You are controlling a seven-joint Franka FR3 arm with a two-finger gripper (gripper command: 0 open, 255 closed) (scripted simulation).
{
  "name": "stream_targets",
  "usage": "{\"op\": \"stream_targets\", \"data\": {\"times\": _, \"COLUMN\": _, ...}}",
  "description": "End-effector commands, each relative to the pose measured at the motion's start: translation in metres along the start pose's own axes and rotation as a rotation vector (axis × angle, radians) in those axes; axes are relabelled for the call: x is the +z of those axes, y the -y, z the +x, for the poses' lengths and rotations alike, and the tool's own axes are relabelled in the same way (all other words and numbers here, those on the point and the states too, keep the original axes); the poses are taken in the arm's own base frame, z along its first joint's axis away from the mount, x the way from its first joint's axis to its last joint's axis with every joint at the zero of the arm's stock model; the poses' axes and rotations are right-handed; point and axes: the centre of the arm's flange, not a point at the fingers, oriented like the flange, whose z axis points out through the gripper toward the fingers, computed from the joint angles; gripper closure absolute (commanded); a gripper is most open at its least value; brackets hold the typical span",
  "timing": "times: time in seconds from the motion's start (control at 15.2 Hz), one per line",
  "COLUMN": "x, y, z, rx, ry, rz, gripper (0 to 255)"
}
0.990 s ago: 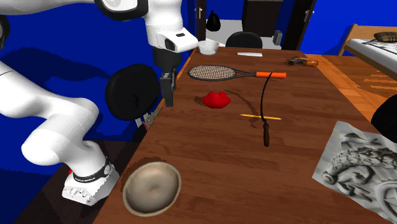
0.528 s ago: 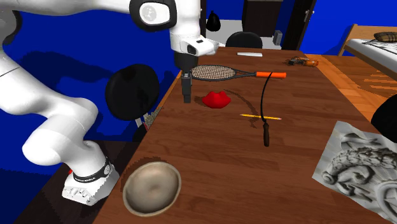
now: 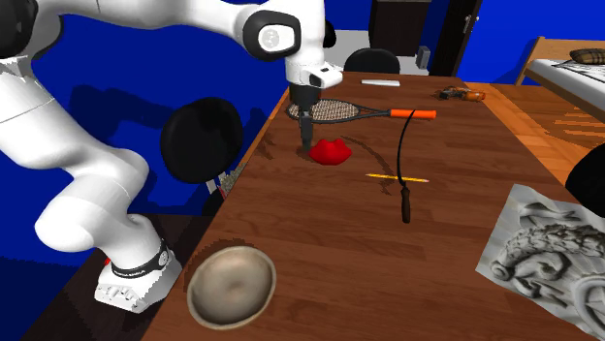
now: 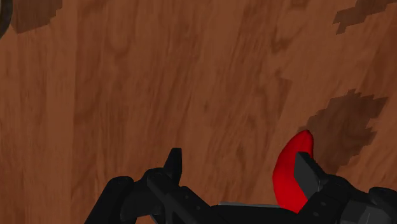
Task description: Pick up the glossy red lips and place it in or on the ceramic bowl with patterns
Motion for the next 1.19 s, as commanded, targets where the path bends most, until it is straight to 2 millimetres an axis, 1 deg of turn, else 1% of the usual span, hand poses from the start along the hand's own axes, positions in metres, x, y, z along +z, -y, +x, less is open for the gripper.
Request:
{"op": "stream_targets", "data": {"times": 0.0, "x": 0.012, "y": 0.022, "z": 0.012, "rx": -0.005, "ry": -0.006, "rz": -0.003, "gripper": 0}}
{"op": "stream_targets", "data": {"times": 0.4, "x": 0.042, "y": 0.086, "z": 0.048, "rx": -0.021, "ry": -0.02, "rz": -0.016, "gripper": 0}}
{"op": "stream_targets", "data": {"times": 0.46, "x": 0.043, "y": 0.088, "z": 0.05, "rx": -0.021, "ry": -0.021, "rz": -0.017, "gripper": 0}}
{"op": "stream_targets", "data": {"times": 0.86, "x": 0.075, "y": 0.088, "z": 0.05, "rx": -0.021, "ry": -0.021, "rz": -0.017, "gripper": 0}}
{"op": "stream_targets", "data": {"times": 0.92, "x": 0.083, "y": 0.088, "z": 0.05, "rx": -0.021, "ry": -0.021, "rz": -0.017, "gripper": 0}}
{"op": "stream_targets", "data": {"times": 1.12, "x": 0.083, "y": 0.088, "z": 0.05, "rx": -0.021, "ry": -0.021, "rz": -0.017, "gripper": 0}}
